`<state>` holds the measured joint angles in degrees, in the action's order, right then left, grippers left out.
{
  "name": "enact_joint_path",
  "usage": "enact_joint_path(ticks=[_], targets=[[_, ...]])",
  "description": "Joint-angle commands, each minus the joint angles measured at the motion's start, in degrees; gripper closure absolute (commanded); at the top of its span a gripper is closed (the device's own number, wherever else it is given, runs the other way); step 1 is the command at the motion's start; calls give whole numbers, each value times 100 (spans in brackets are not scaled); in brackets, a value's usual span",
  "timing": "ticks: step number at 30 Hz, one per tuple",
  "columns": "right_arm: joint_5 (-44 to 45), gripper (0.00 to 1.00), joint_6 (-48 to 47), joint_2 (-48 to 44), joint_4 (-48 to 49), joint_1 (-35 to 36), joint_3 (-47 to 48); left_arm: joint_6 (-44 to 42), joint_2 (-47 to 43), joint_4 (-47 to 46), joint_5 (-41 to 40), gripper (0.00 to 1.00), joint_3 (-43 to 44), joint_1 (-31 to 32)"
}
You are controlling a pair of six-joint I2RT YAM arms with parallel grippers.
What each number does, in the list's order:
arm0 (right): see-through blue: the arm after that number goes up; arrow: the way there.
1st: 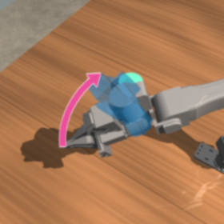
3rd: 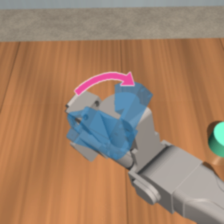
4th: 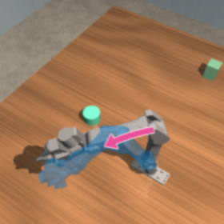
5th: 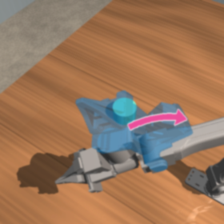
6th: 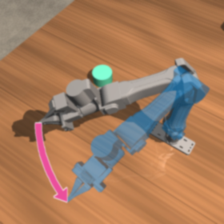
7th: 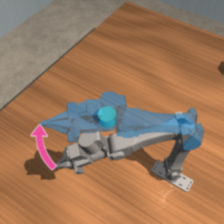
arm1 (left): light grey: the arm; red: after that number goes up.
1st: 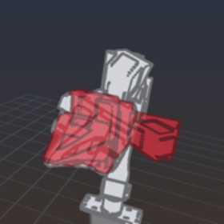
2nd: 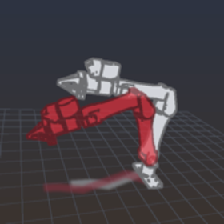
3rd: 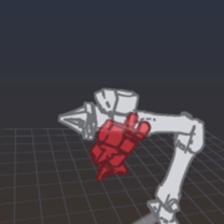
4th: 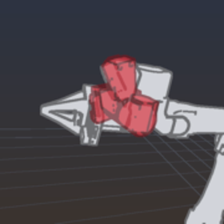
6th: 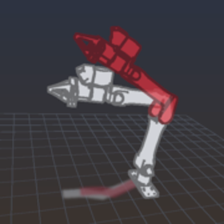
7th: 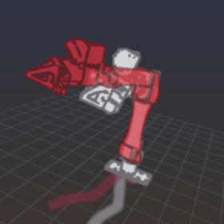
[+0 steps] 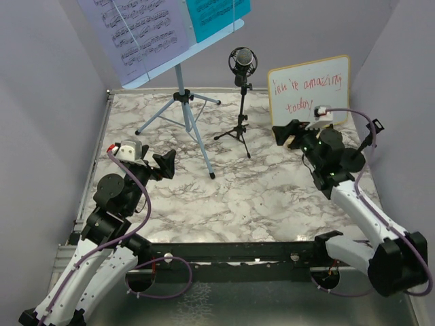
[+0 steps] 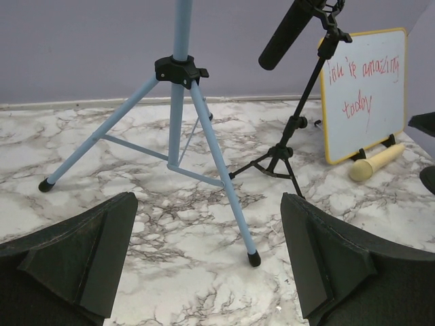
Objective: Pack up the instrument practice props
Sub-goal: Move the microphone stand with the microphone to the center of the board.
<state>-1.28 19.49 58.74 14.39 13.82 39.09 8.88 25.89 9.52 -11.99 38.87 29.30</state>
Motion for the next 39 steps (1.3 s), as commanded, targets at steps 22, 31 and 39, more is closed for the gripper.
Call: enact_joint_path(ticks=[22, 31, 39], targets=[[-3502, 42, -587, 5045, 3637, 358, 3253, -35, -142, -98, 221, 6, -72, -37], [-3732, 79, -616, 5101, 3919, 362, 3074, -45, -53, -104, 247, 6, -88, -38], [-3360, 100, -794, 3979, 4315, 456, 1667, -62, -42, -223, 510, 6, -138, -38]])
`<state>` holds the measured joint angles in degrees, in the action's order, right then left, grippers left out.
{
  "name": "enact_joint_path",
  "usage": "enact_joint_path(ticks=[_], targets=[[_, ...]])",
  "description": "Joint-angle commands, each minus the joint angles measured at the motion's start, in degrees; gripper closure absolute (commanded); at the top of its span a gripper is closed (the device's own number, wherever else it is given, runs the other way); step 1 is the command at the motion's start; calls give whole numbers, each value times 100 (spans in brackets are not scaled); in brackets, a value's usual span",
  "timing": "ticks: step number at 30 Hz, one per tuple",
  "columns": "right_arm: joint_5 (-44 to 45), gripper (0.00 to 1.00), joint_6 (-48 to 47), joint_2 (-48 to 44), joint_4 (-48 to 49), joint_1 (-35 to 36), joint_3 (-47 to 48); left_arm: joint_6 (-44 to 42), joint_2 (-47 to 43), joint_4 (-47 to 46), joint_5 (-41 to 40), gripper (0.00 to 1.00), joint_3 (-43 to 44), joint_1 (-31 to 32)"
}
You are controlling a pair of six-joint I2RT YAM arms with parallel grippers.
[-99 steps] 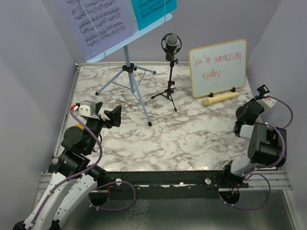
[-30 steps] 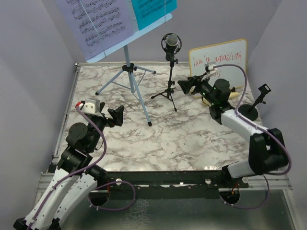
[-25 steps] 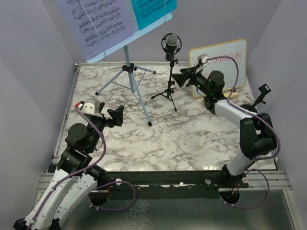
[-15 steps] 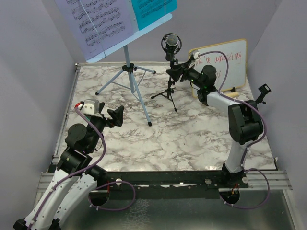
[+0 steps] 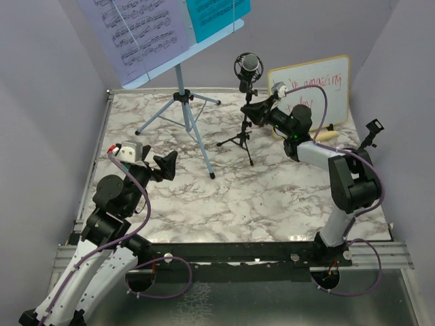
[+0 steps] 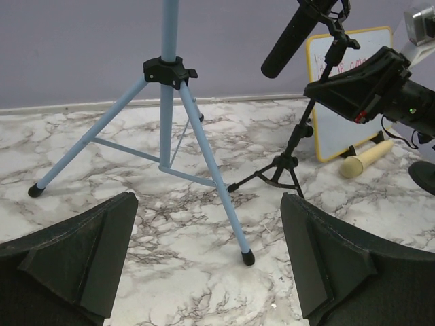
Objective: Pack up the instrument practice props
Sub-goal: Move the microphone stand with the microphone to the center of the board, then unscrew the knob on the microphone stand.
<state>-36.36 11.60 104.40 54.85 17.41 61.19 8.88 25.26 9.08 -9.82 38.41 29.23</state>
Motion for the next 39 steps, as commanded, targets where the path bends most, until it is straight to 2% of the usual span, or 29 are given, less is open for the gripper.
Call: enact_joint_path(ticks=[1, 9, 14, 20, 27, 33, 39], targets=[[269, 100, -84, -747, 270, 172, -717, -62, 38, -195, 327, 6, -89, -39], [1659, 100, -339, -2063, 715, 871, -2269, -36, 207, -240, 550, 6, -89, -59], [2473, 99, -232, -2608, 1092, 1293, -3012, 52, 323, -597, 1572, 6, -200, -74], [3121, 99, -187, -2987, 949, 1755, -3395, 453, 1004, -1029, 2210, 6, -98, -69], [3340, 84, -4, -3144, 717, 1819, -3507, 910, 2432, -1146, 2679, 6, 401, -22], [3347, 99, -308, -3334, 402, 1819, -3463, 1075, 3081, -1475, 2697, 8, 750, 149], [3461, 100, -598, -3451, 85, 1909, -3411, 885, 3504, -1934, 2619, 9, 980, 487]])
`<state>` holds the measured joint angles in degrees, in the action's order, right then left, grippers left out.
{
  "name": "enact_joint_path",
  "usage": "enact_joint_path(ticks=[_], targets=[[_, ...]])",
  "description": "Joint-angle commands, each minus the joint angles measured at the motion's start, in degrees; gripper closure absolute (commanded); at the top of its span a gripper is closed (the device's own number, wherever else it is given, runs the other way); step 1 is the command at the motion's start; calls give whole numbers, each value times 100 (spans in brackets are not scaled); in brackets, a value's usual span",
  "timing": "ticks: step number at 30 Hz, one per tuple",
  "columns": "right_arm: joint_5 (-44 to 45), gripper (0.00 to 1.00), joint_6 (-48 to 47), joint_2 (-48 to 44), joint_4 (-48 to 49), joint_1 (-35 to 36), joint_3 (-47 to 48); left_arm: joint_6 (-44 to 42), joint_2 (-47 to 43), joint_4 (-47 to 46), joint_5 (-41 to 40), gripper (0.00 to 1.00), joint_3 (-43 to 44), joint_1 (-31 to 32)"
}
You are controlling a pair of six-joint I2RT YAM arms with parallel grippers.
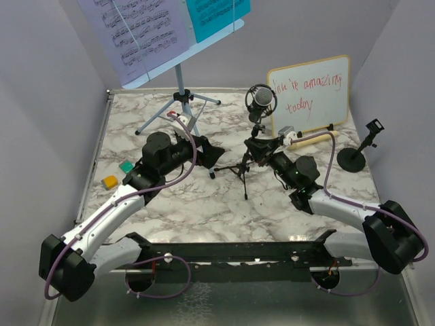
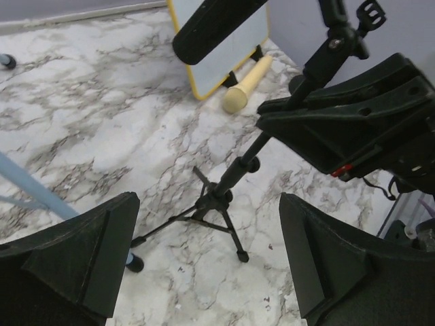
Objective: Pack up the instrument practice props
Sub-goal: Unscrew the knob on the microphone stand.
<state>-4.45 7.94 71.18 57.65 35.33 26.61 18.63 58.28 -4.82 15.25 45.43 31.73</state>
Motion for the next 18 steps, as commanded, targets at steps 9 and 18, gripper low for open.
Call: enact_joint_path(ticks=[9, 18], targets=[[932, 97, -716, 125, -310, 606, 277, -422, 522, -1065, -107, 9, 361, 588], [1142, 49, -246, 120, -786, 693, 406, -628, 434, -1326, -117, 9, -279, 643]])
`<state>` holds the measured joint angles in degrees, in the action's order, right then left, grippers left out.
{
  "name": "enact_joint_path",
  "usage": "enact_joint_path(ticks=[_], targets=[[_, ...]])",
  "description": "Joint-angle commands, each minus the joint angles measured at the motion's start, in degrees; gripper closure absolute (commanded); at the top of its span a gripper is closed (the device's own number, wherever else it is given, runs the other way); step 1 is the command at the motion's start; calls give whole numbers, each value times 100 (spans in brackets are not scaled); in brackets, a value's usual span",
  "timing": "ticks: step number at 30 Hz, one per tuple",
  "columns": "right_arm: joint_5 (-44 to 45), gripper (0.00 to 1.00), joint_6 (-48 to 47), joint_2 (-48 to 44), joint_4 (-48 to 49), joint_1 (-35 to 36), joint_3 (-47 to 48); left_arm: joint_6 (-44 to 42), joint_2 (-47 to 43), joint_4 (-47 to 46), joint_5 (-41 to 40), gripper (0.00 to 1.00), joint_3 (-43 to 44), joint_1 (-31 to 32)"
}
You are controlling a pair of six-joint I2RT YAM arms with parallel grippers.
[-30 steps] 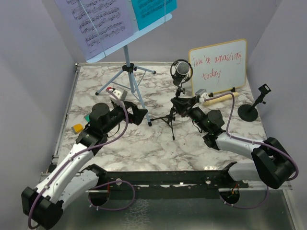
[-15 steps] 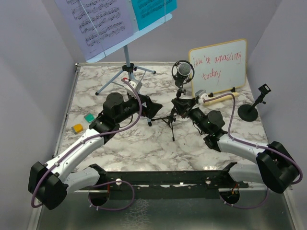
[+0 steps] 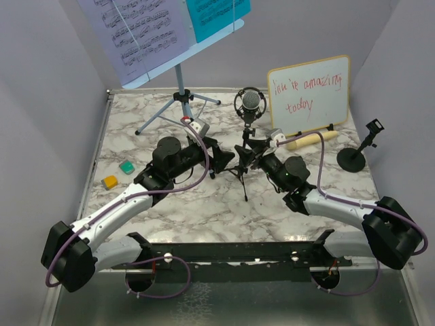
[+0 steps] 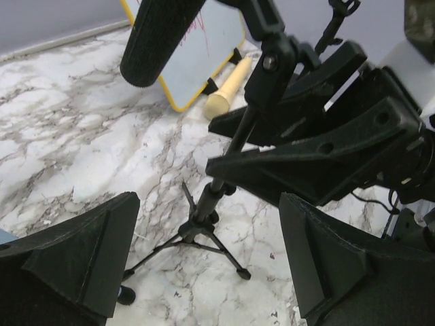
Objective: Pack up the instrument practice props
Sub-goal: Unscrew the knob on the microphone stand.
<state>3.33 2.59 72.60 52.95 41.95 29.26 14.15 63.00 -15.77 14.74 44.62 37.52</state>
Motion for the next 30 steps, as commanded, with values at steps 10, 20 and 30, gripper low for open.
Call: enact_joint_path(ticks=[10, 20, 30], targets=[[694, 24, 1226, -821, -1741, -5, 96, -250, 187, -287, -196, 10, -120, 287], [-609, 24, 1984, -1659, -2354, -696, -441, -340, 706, -303, -592, 12, 278, 612], [-2570, 29, 2827, -1442, -1719, -1950, -849, -378, 1290, -767, -1181, 15, 477, 879]])
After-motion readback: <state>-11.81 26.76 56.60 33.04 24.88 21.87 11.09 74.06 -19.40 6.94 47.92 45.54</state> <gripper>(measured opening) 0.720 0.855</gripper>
